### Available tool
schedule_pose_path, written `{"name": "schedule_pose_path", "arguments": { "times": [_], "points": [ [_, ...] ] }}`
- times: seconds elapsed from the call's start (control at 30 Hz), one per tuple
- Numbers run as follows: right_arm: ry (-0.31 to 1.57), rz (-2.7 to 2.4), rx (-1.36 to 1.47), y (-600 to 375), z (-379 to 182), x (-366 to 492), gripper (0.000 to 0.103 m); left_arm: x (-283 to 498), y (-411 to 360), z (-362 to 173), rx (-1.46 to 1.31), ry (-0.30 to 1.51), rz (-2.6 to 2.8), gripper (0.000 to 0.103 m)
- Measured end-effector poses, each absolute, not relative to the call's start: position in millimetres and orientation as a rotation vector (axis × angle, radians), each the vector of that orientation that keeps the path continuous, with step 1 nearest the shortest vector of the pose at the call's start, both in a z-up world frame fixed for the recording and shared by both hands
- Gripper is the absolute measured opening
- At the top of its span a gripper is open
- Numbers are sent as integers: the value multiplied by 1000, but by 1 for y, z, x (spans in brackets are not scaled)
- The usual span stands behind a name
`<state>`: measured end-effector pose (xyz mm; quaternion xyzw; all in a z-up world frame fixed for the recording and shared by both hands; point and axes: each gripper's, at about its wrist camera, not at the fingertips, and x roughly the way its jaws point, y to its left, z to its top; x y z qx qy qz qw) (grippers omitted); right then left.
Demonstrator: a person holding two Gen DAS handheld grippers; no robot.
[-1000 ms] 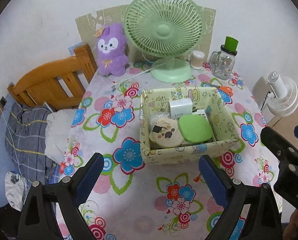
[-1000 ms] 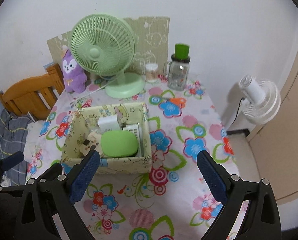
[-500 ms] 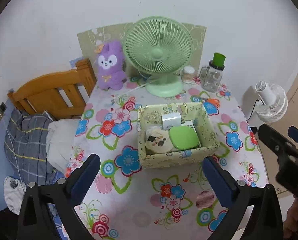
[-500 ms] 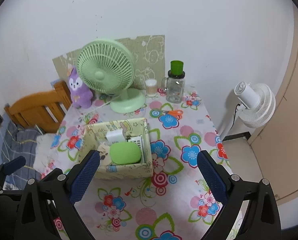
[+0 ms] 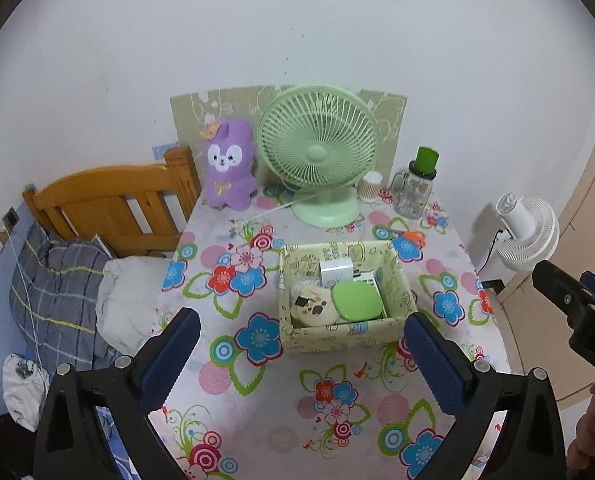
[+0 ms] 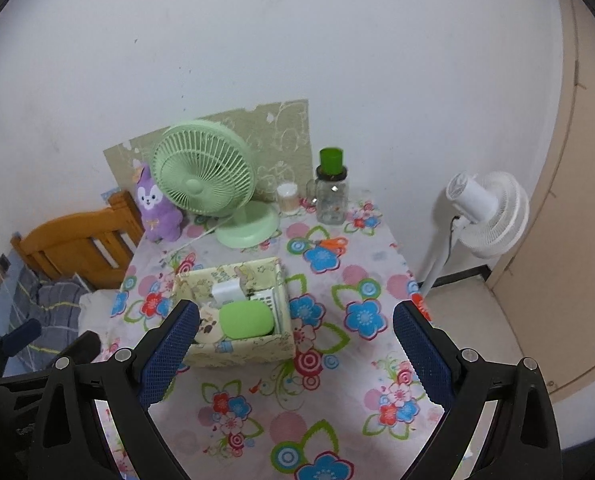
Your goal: Organize rigid objects
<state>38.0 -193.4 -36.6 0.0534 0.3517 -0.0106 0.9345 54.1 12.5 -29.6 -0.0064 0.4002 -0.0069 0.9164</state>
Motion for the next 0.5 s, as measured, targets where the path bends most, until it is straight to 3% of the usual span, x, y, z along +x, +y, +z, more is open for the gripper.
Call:
{"name": "schedule_pose_path", "arguments": {
  "times": [0.5],
  "points": [
    [611, -60, 16, -186, -9, -6, 99, 17, 15, -3, -51, 738, -22, 103]
  ]
}}
